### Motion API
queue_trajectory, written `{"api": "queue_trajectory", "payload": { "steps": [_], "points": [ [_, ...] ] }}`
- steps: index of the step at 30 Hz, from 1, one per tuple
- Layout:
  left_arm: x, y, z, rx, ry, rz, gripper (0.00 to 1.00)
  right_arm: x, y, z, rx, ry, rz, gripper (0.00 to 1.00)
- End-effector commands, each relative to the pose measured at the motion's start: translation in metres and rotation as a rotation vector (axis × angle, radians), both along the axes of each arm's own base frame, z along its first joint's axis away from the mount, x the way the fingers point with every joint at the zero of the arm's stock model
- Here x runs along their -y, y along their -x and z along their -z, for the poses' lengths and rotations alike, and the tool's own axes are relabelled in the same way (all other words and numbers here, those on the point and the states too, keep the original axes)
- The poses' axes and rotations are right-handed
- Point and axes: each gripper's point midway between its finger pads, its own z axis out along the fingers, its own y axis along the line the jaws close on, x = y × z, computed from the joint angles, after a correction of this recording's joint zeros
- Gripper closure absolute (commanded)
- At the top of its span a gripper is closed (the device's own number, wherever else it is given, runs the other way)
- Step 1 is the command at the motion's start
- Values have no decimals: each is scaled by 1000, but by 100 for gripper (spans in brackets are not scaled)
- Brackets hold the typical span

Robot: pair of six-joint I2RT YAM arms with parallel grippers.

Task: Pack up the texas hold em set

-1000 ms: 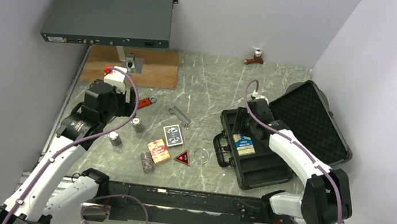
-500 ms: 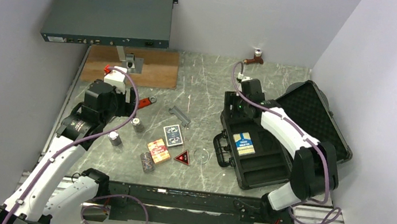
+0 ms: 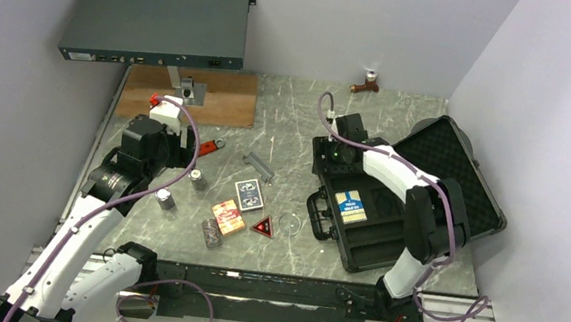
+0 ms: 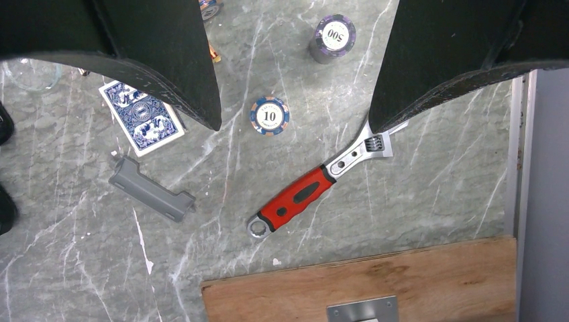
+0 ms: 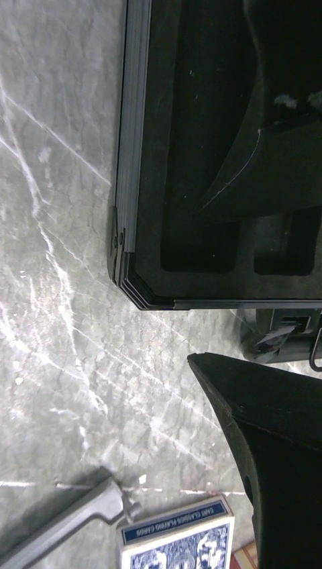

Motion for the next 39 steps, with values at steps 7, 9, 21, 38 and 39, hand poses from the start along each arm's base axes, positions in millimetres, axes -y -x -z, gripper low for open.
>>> {"api": "queue_trajectory", "payload": {
  "steps": [7, 9, 21, 38, 39],
  "points": [
    [-1, -2, -22, 58, 6, -6, 13, -23, -10, 11, 23, 56, -82, 64],
    [-1, -2, -22, 58, 8, -5, 12, -26, -11, 14, 25, 72, -92, 78],
    [0, -2, -22, 59, 11, 1, 12, -70, -43, 8, 65, -7, -161, 93],
    [-3, -2, -21, 57, -1, -16, 12, -143, -89, -19, 108, -179, -176, 94],
    [-3, -3, -20, 55, -1, -17, 12, -144, -88, -20, 107, -186, -172, 93]
  ]
}}
